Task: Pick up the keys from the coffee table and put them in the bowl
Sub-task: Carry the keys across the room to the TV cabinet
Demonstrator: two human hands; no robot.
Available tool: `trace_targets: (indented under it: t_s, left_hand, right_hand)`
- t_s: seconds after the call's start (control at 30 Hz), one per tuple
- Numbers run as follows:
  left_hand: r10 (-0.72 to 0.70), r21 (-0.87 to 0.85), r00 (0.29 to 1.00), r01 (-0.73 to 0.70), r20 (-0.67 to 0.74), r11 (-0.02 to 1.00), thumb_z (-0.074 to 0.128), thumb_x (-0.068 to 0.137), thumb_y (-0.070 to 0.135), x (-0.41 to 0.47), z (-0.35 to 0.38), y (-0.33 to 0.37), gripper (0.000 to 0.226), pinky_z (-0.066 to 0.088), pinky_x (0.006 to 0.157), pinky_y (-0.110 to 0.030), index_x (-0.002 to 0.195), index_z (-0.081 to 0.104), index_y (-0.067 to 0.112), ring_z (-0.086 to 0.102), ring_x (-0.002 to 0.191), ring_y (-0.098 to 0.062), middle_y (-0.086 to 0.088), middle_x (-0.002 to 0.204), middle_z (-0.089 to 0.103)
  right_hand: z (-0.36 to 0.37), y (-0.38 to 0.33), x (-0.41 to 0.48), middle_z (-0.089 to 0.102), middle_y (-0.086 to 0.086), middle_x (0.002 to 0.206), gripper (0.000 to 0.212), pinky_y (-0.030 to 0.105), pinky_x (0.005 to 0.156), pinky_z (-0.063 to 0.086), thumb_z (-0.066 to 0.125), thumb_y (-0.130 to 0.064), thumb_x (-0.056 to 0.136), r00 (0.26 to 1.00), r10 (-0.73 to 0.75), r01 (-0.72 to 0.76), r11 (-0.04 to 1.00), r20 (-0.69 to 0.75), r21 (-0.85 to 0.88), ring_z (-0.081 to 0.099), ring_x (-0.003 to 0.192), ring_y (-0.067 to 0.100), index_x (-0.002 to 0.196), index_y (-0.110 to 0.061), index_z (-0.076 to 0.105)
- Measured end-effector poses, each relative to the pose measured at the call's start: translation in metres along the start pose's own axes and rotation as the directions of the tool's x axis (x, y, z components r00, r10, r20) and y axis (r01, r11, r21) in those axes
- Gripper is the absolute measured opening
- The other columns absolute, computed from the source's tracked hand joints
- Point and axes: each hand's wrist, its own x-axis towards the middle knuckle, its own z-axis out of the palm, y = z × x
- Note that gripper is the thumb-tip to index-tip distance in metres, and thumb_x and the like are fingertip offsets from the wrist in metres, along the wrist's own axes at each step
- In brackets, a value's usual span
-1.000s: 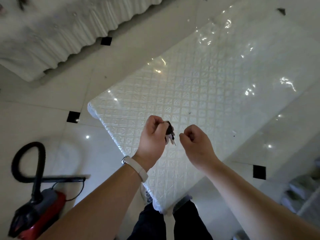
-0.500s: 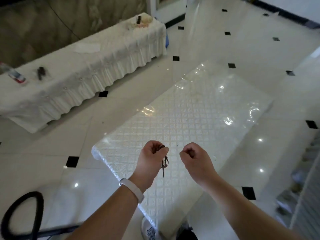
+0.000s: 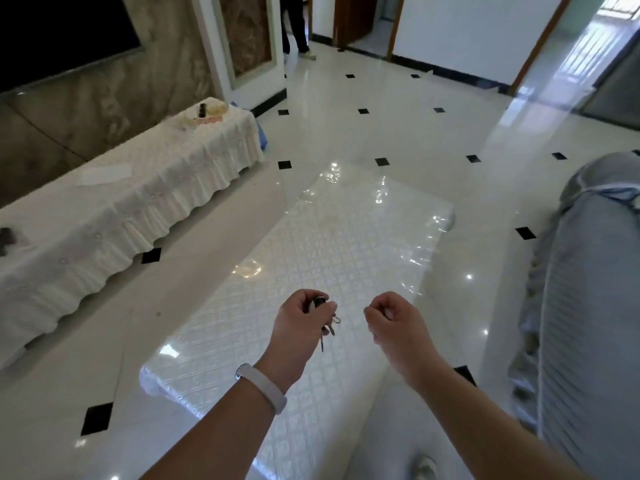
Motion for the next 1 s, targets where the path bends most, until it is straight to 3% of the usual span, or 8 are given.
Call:
trace_targets:
  t_s: [0.2, 0.47, 0.57, 0.73, 1.0]
  left_hand:
    - [0.028, 0.060, 0.999, -0.030, 0.039, 0.998, 0.066, 0.085, 0.009, 0.007, 0.082, 0.018, 0.004, 0.050, 0.054, -0.028, 0.085, 0.065, 0.005, 0.057, 0.054, -0.015, -0.008, 0.066, 0.063]
    - [0.164, 0.179, 0.986, -0.154, -0.041, 0.972, 0.064, 0.087, 0.010, 0.004, 0.251, 0.045, 0.004, 0.052, 0.050, -0.025, 0.083, 0.065, 0.008, 0.062, 0.053, -0.015, -0.009, 0.067, 0.066]
    - [0.140, 0.141, 0.990, -0.139, 0.003, 0.980, 0.063, 0.088, 0.009, 0.005, 0.319, 0.051, 0.007, 0.054, 0.054, -0.031, 0.083, 0.064, 0.005, 0.061, 0.053, -0.018, -0.010, 0.064, 0.062]
    - [0.179, 0.119, 0.979, -0.190, 0.097, 0.975, 0.063, 0.087, 0.007, 0.007, 0.418, 0.073, 0.006, 0.051, 0.053, -0.034, 0.082, 0.065, 0.004, 0.058, 0.054, -0.024, -0.011, 0.064, 0.061]
    - [0.247, 0.053, 0.939, -0.266, 0.241, 0.962, 0.064, 0.086, 0.005, 0.026, 0.506, 0.111, 0.005, 0.054, 0.060, -0.037, 0.081, 0.064, 0.005, 0.061, 0.056, -0.021, -0.005, 0.062, 0.062]
  right_hand:
    - [-0.083, 0.010, 0.031, 0.051, 0.001, 0.055, 0.015, 0.030, 0.051, 0.039, 0.060, -0.009, 0.077, 0.995, -0.037, 0.039, 0.999, -0.097, 0.018, 0.047, 0.052, 0.018, 0.064, -0.017, 0.056]
    - [-0.247, 0.034, 0.085, 0.051, 0.000, 0.052, 0.017, 0.028, 0.051, 0.039, 0.061, -0.007, 0.078, 0.987, -0.053, 0.065, 0.995, -0.149, 0.078, 0.046, 0.050, 0.013, 0.064, -0.016, 0.057]
    - [-0.314, 0.046, 0.100, 0.053, -0.002, 0.053, 0.017, 0.032, 0.053, 0.042, 0.062, -0.009, 0.078, 0.981, -0.056, 0.073, 0.994, -0.183, 0.085, 0.049, 0.053, 0.015, 0.063, -0.017, 0.058]
    - [-0.411, 0.054, 0.121, 0.060, 0.011, 0.065, 0.011, 0.031, 0.055, 0.045, 0.060, -0.012, 0.083, 0.974, -0.039, 0.062, 0.993, -0.223, 0.099, 0.052, 0.056, 0.015, 0.072, -0.014, 0.060]
    - [-0.489, 0.054, 0.152, 0.060, 0.008, 0.066, 0.009, 0.028, 0.052, 0.045, 0.060, -0.011, 0.085, 0.941, -0.045, 0.092, 0.988, -0.335, 0.126, 0.051, 0.057, 0.017, 0.075, -0.012, 0.060]
